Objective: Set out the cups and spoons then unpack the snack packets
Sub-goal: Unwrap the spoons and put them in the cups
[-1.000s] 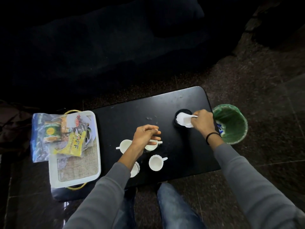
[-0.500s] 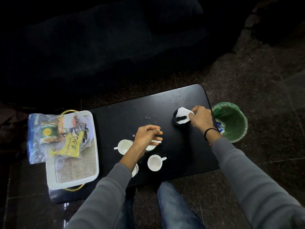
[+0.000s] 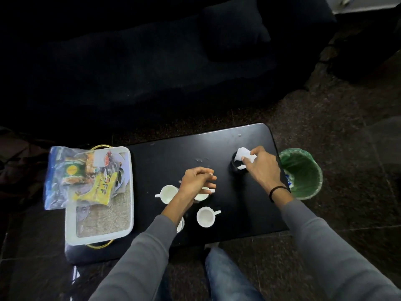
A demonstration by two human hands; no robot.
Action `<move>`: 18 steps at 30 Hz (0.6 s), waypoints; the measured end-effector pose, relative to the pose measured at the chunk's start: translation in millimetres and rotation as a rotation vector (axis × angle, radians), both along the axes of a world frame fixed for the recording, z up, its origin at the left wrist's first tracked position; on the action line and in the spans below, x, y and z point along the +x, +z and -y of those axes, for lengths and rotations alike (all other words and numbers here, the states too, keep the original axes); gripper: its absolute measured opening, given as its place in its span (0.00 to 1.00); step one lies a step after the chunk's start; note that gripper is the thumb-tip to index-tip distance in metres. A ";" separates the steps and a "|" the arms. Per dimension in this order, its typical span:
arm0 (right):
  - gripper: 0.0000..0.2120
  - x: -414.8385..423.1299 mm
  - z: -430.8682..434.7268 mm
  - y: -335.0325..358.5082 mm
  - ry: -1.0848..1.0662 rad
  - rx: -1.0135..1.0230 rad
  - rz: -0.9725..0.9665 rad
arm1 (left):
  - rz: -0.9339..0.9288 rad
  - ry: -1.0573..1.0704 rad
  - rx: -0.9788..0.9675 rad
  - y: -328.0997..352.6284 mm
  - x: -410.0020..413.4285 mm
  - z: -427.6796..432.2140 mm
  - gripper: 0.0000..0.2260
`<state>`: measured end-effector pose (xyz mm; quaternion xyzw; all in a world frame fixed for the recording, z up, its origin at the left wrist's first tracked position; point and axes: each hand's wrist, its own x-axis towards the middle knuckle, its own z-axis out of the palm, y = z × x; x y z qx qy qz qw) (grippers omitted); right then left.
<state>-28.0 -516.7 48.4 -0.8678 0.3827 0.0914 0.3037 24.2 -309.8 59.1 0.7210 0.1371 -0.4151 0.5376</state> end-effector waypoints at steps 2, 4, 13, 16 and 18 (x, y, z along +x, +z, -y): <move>0.17 2.9 -14.7 6.5 0.026 0.001 0.008 | 0.011 0.014 0.008 5.0 0.7 -9.1 0.07; 0.15 7.0 -31.8 12.0 0.055 0.001 0.028 | 0.016 0.038 -0.002 8.9 0.8 -21.5 0.07; 0.13 37.1 -128.3 17.0 0.327 0.129 0.051 | 0.074 0.183 0.031 12.8 4.7 -99.4 0.07; 0.12 50.9 -169.5 16.3 0.425 0.177 0.050 | 0.111 0.251 0.056 6.1 6.9 -131.4 0.05; 0.11 62.8 -202.0 14.0 0.484 0.203 0.039 | 0.132 0.308 0.078 0.0 11.3 -156.4 0.05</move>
